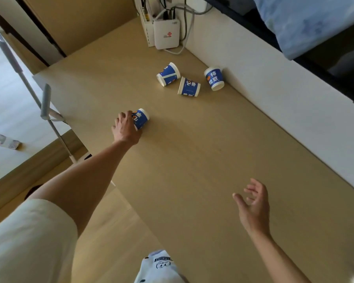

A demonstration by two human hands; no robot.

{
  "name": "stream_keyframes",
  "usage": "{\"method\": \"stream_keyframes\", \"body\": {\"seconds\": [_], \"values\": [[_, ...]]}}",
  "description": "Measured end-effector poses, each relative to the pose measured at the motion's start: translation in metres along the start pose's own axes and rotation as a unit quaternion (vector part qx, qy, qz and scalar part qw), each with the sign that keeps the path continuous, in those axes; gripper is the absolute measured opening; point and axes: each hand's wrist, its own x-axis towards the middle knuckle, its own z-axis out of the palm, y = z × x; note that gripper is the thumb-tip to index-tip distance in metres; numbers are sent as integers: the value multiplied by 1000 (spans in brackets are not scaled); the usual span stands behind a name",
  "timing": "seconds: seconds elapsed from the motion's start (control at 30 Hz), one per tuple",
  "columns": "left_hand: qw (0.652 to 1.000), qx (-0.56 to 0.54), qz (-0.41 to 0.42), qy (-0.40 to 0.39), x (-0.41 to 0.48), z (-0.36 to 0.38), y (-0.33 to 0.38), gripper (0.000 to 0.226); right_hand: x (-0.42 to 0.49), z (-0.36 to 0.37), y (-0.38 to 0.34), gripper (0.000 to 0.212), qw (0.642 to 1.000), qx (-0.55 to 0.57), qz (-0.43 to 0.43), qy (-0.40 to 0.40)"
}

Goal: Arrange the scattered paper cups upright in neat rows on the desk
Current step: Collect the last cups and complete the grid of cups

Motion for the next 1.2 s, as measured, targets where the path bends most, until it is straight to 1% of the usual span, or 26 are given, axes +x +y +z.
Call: {"method": "stream_keyframes", "body": {"seconds": [0.1,0.17,0.3,0.4,0.5,0.63,0.8,0.9,1.07,1.13,1.2], "values": [[999,-24,28,-8,-3,1,-1,70,13,6,-15,65,1000,-13,-6,-10],[997,-51,60,1,-9,0,4,73,22,11,-25,64,1000,-19,-9,-16],[986,-138,91,4,-27,-3,20,81,41,23,-43,65,998,-48,-22,-40],[976,-186,116,9,-49,-7,33,74,63,32,-61,64,995,-72,-44,-55],[965,-224,134,24,-70,-8,39,66,94,50,-89,62,987,-110,-86,-76],[957,-255,137,27,-90,-7,40,59,138,81,-135,63,969,-164,-145,-118],[949,-288,125,27,-106,-8,36,77,192,126,-186,74,943,-238,-188,-139],[940,-321,110,27,-113,-6,34,84,224,153,-209,86,929,-271,-207,-142],[925,-372,79,21,-116,5,29,87,265,196,-225,102,904,-335,-227,-141],[920,-385,63,23,-120,10,28,84,274,210,-222,104,890,-368,-231,-141],[915,-398,54,23,-126,14,27,82,277,220,-214,99,886,-388,-221,-126]]}}
